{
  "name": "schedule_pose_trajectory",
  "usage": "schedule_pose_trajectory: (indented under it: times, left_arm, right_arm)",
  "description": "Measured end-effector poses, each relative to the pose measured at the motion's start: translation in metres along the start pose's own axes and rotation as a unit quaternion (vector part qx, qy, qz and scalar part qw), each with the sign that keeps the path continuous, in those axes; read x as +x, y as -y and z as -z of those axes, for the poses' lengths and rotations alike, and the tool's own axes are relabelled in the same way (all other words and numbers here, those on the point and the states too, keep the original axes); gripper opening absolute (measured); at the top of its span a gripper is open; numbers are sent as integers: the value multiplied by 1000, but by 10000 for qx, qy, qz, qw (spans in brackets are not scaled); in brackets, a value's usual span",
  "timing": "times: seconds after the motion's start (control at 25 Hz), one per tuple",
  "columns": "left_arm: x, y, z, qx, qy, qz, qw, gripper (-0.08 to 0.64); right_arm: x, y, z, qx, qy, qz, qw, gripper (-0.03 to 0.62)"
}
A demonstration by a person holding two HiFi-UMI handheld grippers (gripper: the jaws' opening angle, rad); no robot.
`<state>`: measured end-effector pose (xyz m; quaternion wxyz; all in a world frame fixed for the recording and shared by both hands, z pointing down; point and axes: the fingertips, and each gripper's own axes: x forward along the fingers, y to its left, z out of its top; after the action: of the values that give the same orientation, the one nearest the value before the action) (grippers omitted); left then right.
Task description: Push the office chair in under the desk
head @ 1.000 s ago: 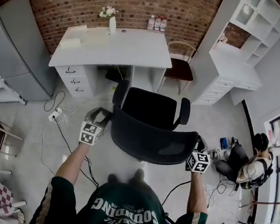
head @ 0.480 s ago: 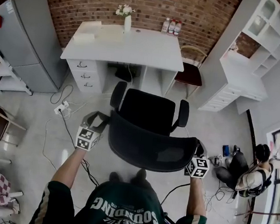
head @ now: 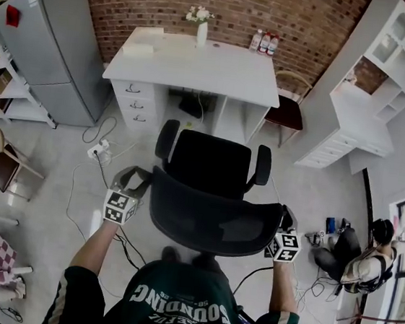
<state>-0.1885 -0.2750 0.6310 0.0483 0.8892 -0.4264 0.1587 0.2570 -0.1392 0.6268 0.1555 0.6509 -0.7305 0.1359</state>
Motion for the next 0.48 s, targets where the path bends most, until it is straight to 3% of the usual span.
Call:
schedule_pose_trajectory:
  times: [0.48]
  left_arm:
    - [-48,-34,18,-104,-115,-249,9996,233]
  right_arm:
    - [6,-53,-6,-86,8,-214,9997,313]
